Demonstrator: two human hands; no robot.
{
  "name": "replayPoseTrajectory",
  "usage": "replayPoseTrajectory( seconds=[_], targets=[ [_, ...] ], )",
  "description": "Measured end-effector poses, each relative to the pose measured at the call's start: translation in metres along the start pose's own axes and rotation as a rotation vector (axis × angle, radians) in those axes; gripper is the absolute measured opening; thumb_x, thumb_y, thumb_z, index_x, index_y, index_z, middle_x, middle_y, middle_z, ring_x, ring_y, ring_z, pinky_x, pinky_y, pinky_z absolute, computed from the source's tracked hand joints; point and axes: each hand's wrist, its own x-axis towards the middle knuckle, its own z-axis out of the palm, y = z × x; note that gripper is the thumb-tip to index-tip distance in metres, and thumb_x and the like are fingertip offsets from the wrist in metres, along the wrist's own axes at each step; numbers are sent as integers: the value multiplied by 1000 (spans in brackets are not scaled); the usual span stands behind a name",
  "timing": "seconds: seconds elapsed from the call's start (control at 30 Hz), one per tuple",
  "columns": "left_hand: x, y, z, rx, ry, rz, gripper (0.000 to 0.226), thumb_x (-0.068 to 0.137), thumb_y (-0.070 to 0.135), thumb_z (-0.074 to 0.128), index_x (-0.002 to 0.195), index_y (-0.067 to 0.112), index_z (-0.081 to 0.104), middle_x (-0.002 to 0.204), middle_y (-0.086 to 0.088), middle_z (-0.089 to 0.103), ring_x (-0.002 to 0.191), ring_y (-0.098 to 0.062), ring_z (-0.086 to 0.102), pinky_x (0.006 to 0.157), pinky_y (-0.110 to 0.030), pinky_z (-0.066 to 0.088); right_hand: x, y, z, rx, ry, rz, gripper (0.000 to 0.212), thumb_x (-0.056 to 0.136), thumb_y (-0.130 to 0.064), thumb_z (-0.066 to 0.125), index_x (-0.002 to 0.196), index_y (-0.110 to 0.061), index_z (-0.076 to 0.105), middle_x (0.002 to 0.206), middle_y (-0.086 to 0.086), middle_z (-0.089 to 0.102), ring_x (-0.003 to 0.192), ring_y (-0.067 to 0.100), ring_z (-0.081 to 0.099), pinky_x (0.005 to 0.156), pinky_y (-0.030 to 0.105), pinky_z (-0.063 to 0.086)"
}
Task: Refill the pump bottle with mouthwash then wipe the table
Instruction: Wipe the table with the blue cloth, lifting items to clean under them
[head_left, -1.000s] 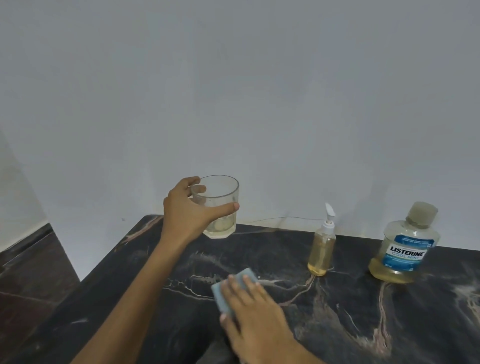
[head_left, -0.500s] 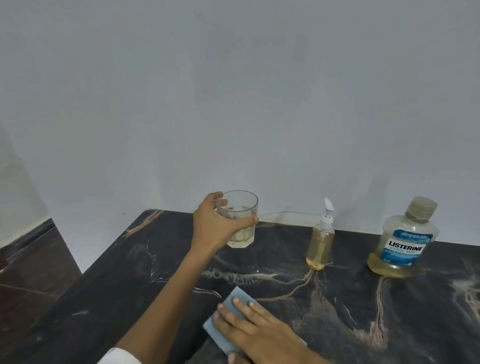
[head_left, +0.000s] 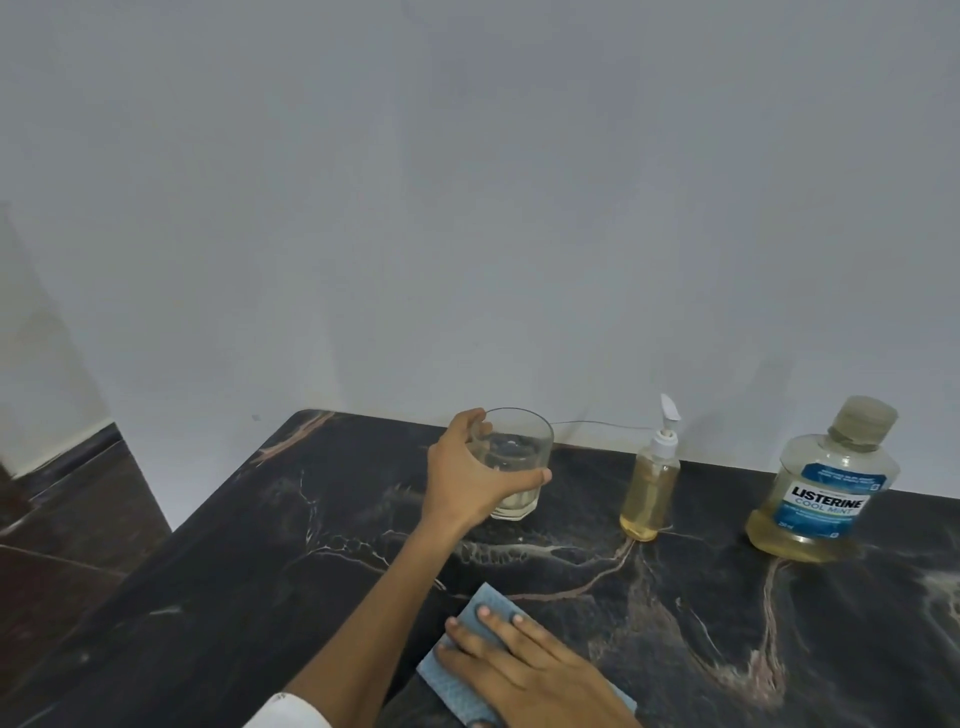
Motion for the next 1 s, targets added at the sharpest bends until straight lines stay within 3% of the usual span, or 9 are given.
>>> replayPoseTrajectory(
  seconds=[0.27, 0.4, 0.47, 0.53, 0.6, 0.7, 0.83, 0.93, 1.0],
  targets=[
    [-4, -3, 6, 13, -16, -17, 108, 38, 53, 88, 132, 23, 45, 124, 4, 60, 111, -10, 56, 86, -14, 41, 11, -4, -4, 37, 3, 7, 60, 100, -46, 2, 150, -18, -13, 158, 0, -19, 145, 19, -14, 111, 27, 7],
    [-6, -4, 7, 24, -30, -40, 109, 38, 56, 87, 133, 25, 44, 124, 5, 60, 112, -11, 56, 85, -14, 42, 20, -7, -9, 90, -53, 49, 62, 95, -47, 1, 150, -21, -14, 149, -16, 36, 144, 16, -12, 109, 25, 17],
    [-6, -2, 6, 34, -55, -63, 108, 42, 51, 89, 135, 24, 41, 129, 3, 58, 116, -14, 54, 89, -18, 43, 24, -9, -14, 152, -104, 62, 59, 93, -45, -1, 151, -32, 2, 138, -22, 49, 144, 14, -1, 104, 22, 26],
    [-7, 3, 2, 60, -112, -89, 115, 47, 45, 91, 142, 21, 31, 138, -2, 50, 126, -20, 49, 98, -27, 44, 35, -11, -26, 243, -153, 96, 55, 95, -43, 4, 140, -39, 35, 133, -24, 53, 141, 9, 23, 103, 20, 27],
    [-10, 9, -6, 124, -206, -105, 128, 52, 43, 89, 149, 17, 10, 151, -7, 35, 137, -27, 36, 110, -39, 36, 52, -18, -31, 325, -140, 101, 51, 96, -44, 18, 140, -36, 44, 143, -18, 45, 141, 8, 27, 113, 21, 14],
    [-20, 12, -29, 312, -271, -100, 125, 67, 53, 77, 149, 16, -10, 160, -8, 6, 147, -28, 8, 119, -48, 16, 100, -22, -14, 434, -130, -34, 57, 98, -38, 25, 152, -21, 18, 157, 0, 22, 146, 17, 12, 119, 29, 2],
    [-36, 0, -86, 340, -76, -98, 90, 86, 48, 60, 151, 19, 4, 158, -6, 19, 145, -23, 18, 118, -45, 20, 185, -14, -4, 525, -152, 269, 61, 100, -23, 45, 151, -10, 15, 155, 10, 24, 142, 24, 25, 105, 7, 24],
    [-40, -16, -136, 320, 91, -125, 64, 95, 32, 51, 149, 15, 21, 153, -4, 31, 140, -18, 31, 111, -32, 28, 242, -23, -1, 458, -302, 334, 64, 101, -28, 33, 153, -10, -1, 161, 8, -2, 147, 26, 0, 119, 36, 3],
    [-42, -29, -161, 311, 177, -155, 52, 96, 30, 50, 141, 12, 32, 146, -6, 41, 129, -16, 42, 102, -28, 33, 251, -38, -4, 442, -337, 237, 62, 101, -25, 30, 152, -8, -2, 160, 9, -5, 147, 27, -4, 119, 41, -1]
  ],
)
